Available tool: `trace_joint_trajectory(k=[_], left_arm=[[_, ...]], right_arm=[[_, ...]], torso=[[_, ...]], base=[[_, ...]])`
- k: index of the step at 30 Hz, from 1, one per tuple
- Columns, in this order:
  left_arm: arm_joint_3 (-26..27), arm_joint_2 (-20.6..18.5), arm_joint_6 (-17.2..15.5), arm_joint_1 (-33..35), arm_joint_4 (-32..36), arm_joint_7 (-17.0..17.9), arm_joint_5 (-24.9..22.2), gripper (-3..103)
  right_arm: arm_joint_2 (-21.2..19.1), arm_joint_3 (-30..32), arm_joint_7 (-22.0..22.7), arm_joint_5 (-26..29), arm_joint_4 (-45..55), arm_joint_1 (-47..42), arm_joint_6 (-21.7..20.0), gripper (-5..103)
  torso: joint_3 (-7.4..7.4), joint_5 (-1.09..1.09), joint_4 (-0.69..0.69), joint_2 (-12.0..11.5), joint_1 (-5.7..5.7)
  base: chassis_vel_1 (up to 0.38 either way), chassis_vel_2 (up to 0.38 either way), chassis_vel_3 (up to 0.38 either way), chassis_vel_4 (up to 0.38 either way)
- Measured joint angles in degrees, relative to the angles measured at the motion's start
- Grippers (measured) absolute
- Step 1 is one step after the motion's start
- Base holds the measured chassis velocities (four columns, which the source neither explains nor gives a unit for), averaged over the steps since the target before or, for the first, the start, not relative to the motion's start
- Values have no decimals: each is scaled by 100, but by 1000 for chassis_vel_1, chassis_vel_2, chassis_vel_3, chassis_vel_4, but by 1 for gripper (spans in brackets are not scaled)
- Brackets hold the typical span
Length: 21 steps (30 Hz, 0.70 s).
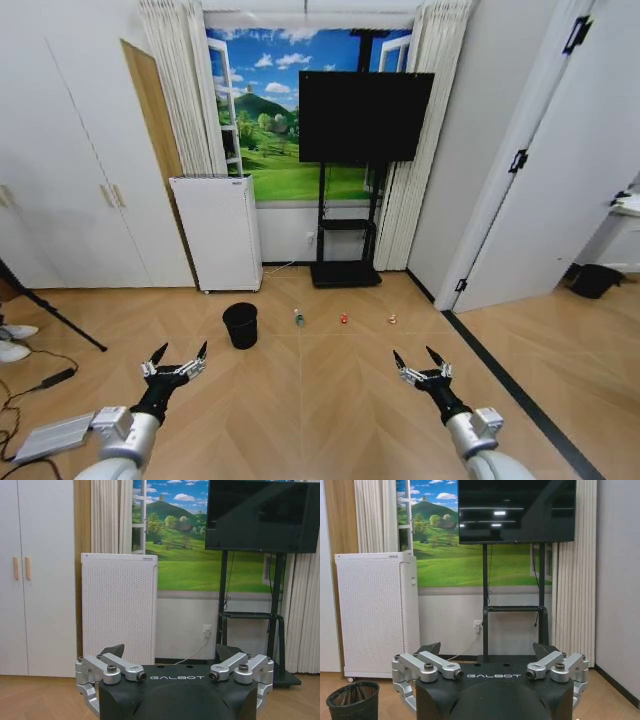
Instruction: Pick up the trash bin and place the garbage on the floor into it.
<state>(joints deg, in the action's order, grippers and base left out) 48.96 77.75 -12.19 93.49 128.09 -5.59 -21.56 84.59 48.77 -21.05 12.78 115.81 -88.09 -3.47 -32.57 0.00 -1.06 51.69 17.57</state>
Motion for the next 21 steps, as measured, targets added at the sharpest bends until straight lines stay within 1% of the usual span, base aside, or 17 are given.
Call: trace_joint_trajectory(k=[4, 5, 15, 20, 21], left_arm=[[11, 36, -15, 18, 60, -7, -13, 100], [14, 42, 1, 22, 86, -47, -27, 100], [20, 32, -6, 40, 140, -129, -70, 100], [11, 17, -17, 28, 143, -141, -57, 100], [6, 20, -19, 30, 144, -147, 7, 100]], right_arm=[[24, -31, 207, 59, 18, 14, -16, 100], [42, -48, 314, 136, 38, 19, -23, 100], [84, -4, 426, 208, 76, 5, 20, 100], [88, 21, 440, 82, 86, -32, 17, 100], [108, 6, 448, 38, 82, -39, 21, 100]], torso=[[3, 0, 0, -5, -3], [2, 0, 0, -3, -2], [-5, 0, 0, 10, 3], [-8, 0, 0, 15, 6], [-9, 0, 0, 18, 6]], base=[[0, 0, 0, 0], [0, 0, 0, 0], [0, 0, 0, 0], [0, 0, 0, 0], [0, 0, 0, 0]])
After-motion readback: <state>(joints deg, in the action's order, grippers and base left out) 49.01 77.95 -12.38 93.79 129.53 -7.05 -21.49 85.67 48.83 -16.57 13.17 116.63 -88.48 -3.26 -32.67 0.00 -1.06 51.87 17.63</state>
